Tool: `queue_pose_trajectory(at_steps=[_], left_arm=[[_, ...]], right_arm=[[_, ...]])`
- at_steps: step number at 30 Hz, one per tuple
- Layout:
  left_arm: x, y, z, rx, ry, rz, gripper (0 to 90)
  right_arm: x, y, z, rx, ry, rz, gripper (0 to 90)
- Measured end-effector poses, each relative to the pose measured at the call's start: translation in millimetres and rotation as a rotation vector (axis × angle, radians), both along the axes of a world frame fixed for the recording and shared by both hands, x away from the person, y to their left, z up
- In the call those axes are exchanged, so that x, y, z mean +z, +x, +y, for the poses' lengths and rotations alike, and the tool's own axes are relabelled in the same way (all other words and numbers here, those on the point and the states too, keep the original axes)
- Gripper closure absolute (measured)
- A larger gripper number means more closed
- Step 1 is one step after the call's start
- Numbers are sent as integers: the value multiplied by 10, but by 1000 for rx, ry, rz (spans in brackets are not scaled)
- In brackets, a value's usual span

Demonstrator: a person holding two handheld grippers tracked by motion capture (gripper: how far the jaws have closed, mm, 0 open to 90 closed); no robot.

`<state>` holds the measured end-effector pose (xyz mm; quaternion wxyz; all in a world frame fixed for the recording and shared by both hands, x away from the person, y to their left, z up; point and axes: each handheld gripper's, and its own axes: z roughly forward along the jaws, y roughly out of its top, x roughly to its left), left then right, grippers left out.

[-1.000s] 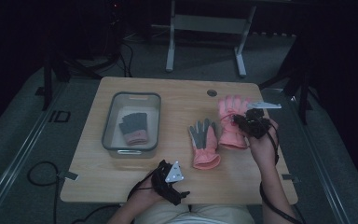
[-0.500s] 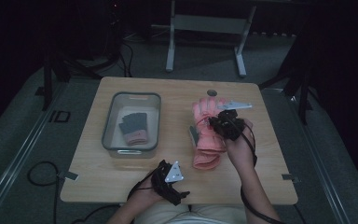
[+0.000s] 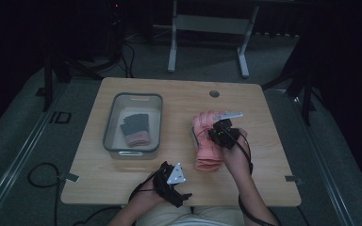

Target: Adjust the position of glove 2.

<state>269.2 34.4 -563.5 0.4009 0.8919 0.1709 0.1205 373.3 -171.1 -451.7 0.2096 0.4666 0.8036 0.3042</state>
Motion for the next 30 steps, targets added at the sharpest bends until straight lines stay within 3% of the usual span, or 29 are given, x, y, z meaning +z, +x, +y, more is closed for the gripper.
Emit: queue_pose_trajectory(at_steps=[3, 8, 20, 25, 30], left_arm=[[-4, 0, -2, 2, -5, 1, 22], [-4, -3, -4, 2, -4, 4, 22], [-6, -2, -5, -2, 3, 4, 22], [-4, 2, 0, -1, 1, 4, 22], [-4, 4, 1, -1, 0, 5, 22]], right_arm=[[-90, 36, -13, -10, -11, 16, 857], [-221, 103, -36, -18, 22, 51, 849], [-422, 163, -35, -9, 51, 75, 823], [-435, 171, -58, -7, 63, 78, 803], [-310, 118, -77, 15, 84, 49, 692]])
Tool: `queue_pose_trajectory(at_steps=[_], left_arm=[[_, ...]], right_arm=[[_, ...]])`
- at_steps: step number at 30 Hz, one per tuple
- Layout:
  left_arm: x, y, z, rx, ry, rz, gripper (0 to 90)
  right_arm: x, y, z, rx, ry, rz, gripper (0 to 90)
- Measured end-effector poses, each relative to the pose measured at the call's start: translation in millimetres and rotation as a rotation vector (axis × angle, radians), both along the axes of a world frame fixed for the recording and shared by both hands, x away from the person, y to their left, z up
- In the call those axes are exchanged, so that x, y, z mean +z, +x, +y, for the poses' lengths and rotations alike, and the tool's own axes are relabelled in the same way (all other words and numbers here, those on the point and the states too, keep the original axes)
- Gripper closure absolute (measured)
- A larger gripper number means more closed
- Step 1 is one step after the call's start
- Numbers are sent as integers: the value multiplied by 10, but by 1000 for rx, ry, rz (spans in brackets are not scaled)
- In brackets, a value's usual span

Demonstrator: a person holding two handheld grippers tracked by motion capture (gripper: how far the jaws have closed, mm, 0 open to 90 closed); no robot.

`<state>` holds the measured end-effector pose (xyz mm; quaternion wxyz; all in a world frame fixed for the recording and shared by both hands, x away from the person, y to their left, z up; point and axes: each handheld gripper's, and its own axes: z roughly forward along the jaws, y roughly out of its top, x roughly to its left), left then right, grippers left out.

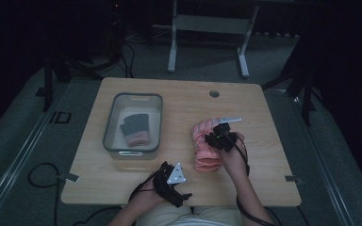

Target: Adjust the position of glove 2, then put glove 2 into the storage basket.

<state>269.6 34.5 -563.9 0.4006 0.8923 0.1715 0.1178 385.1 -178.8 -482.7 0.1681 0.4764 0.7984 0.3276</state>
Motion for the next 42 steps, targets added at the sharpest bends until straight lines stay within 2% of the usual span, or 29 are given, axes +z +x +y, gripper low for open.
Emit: queue_pose_trajectory(at_steps=[7, 14, 15, 19, 24, 25, 29, 31, 32, 33, 35, 40, 42], left_arm=[[3, 2, 2, 2, -10, 2, 23], [14, 4, 4, 6, -18, 13, 23], [21, -2, 5, 5, -31, 17, 23], [88, -15, 27, 12, -40, -8, 23], [143, -2, 48, 8, -50, 2, 23], [218, 15, 61, 1, -68, 39, 23], [381, 25, 102, 17, -118, 36, 28], [381, 25, 102, 17, -118, 36, 29], [486, 21, 114, 44, -134, 10, 41], [519, 21, 109, 50, -134, 10, 45], [581, 41, 99, 58, -147, 35, 56], [706, 134, 52, 106, -132, 47, 60], [751, 183, 31, 125, -121, 36, 60]], right_arm=[[219, -52, -115, 20, 53, -43, 645], [236, -100, -223, 51, 56, -49, 619], [240, -106, -238, 56, 61, -49, 613], [249, -120, -287, 72, 56, -53, 603], [294, -163, -359, 81, 55, -84, 600], [305, -170, -382, 80, 56, -94, 608], [330, -187, -480, 71, 66, -104, 621], [332, -196, -493, 75, 60, -108, 621], [334, -214, -524, 79, 51, -115, 621], [336, -221, -542, 79, 47, -120, 621], [341, -230, -579, 74, 48, -124, 621], [371, -264, -638, 74, 60, -142, 625], [378, -270, -656, 78, 55, -149, 629]])
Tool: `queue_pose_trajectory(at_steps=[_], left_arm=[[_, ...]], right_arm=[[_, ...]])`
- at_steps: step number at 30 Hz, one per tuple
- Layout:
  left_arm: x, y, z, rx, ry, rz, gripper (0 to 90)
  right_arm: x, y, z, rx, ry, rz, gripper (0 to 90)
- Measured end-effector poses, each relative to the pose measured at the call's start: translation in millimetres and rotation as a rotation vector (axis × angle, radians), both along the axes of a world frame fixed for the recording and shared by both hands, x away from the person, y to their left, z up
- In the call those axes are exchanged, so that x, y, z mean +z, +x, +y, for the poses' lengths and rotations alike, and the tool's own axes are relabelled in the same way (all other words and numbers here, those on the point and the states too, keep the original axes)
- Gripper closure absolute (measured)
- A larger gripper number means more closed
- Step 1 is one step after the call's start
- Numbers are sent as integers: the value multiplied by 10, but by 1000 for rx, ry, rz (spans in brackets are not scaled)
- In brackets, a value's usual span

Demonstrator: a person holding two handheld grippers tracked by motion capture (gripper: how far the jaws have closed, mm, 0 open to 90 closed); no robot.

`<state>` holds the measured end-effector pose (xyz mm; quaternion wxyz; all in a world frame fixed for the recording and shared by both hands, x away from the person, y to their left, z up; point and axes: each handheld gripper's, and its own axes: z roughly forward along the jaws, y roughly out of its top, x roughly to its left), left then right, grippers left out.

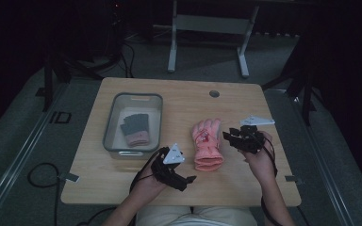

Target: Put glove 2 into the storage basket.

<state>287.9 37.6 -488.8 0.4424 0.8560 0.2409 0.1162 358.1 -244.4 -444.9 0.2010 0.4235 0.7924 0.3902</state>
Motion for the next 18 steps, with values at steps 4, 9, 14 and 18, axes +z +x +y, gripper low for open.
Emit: queue_pose_trajectory(at_steps=[4, 9, 14, 18], left_arm=[[80, 113, -33, 17, -5, -6, 61], [205, 279, -94, 21, -28, 35, 61], [351, 444, -195, 42, -20, 11, 69], [395, 585, -253, 76, -11, 6, 87]], right_arm=[[-4, -6, -28, 11, 14, -7, 625], [-19, 24, -16, 39, 14, -10, 608], [-5, 100, 20, 49, 10, -15, 606], [8, 154, 62, 45, 10, -16, 606]])
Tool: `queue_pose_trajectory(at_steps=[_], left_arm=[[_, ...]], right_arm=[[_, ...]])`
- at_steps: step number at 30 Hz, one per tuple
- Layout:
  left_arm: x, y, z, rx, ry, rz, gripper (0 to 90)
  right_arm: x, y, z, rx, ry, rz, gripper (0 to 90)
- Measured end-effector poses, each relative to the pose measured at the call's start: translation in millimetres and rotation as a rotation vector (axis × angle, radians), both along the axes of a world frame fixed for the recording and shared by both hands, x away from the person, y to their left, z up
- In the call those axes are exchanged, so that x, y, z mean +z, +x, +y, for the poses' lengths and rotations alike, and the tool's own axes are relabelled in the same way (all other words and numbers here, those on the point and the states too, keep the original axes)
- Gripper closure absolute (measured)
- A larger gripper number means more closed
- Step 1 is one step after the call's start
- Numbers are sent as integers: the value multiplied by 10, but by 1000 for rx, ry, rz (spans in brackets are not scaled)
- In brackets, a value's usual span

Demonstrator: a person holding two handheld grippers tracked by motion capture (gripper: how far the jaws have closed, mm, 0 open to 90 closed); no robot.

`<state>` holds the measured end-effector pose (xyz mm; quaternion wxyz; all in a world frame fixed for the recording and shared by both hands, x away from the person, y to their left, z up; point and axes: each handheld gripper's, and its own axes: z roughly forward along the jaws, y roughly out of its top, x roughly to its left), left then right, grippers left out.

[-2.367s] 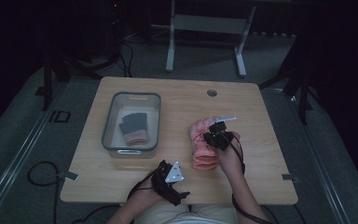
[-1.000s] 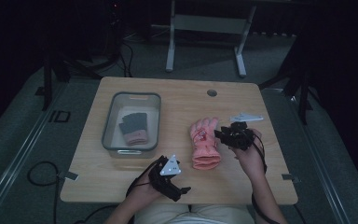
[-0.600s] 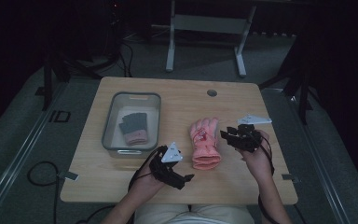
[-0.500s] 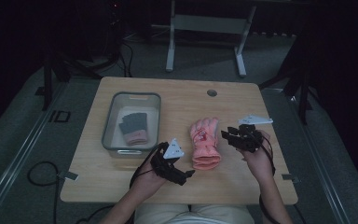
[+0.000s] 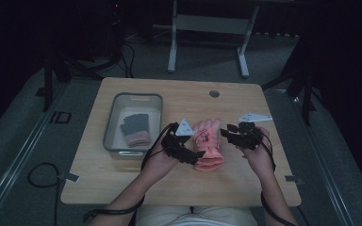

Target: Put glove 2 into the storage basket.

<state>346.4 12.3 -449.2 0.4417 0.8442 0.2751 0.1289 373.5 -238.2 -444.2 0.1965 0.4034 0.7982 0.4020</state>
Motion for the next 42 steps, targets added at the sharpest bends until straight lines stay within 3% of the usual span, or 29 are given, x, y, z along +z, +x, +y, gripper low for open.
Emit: queue_pose_trajectory(at_steps=[1, 3, 5, 7, 8, 10, 12, 13, 15, 23, 26, 27, 28, 31, 37, 42], left_arm=[[5, 96, -46, 27, 18, 0, 87], [1, 158, -100, 71, 56, -22, 100], [1, 241, -169, 106, 92, -16, 126], [1, 241, -169, 106, 92, -16, 128], [-20, 395, -259, 146, 144, -2, 145], [-62, 502, -275, 155, 132, 55, 184], [-93, 546, -288, 173, 132, 75, 205], [-145, 608, -302, 185, 133, 108, 205], [-203, 645, -318, 201, 130, 137, 216], [-585, 769, -309, 246, 71, 334, 270], [-747, 799, -290, 264, 29, 414, 270], [-747, 799, -290, 264, 29, 414, 270], [-823, 809, -279, 270, -2, 449, 271], [-913, 836, -262, 262, -50, 498, 290], [-1022, 877, -225, 203, -144, 563, 454], [-1029, 858, -200, 183, -163, 552, 682]], right_arm=[[3, 19, 19, 0, -2, -1, 606], [5, 73, 81, 2, -14, -1, 606], [-20, 123, 122, 2, -25, 13, 605], [-40, 151, 140, -12, -34, 26, 605], [-94, 211, 162, -27, -27, 52, 606], [-142, 241, 176, -43, -27, 61, 604], [-165, 249, 185, -47, -20, 70, 600], [-185, 255, 193, -47, -20, 72, 594], [-232, 264, 220, -47, -20, 77, 580], [-439, 318, 184, -63, -30, 139, 486], [-568, 357, 156, -38, -85, 181, 460], [-568, 357, 156, -38, -85, 181, 460], [-641, 401, 131, -16, -82, 215, 427], [-732, 470, 75, 1, -21, 282, 421], [-822, 514, 62, 25, 48, 348, 515], [-819, 513, 95, 23, 54, 355, 573]])
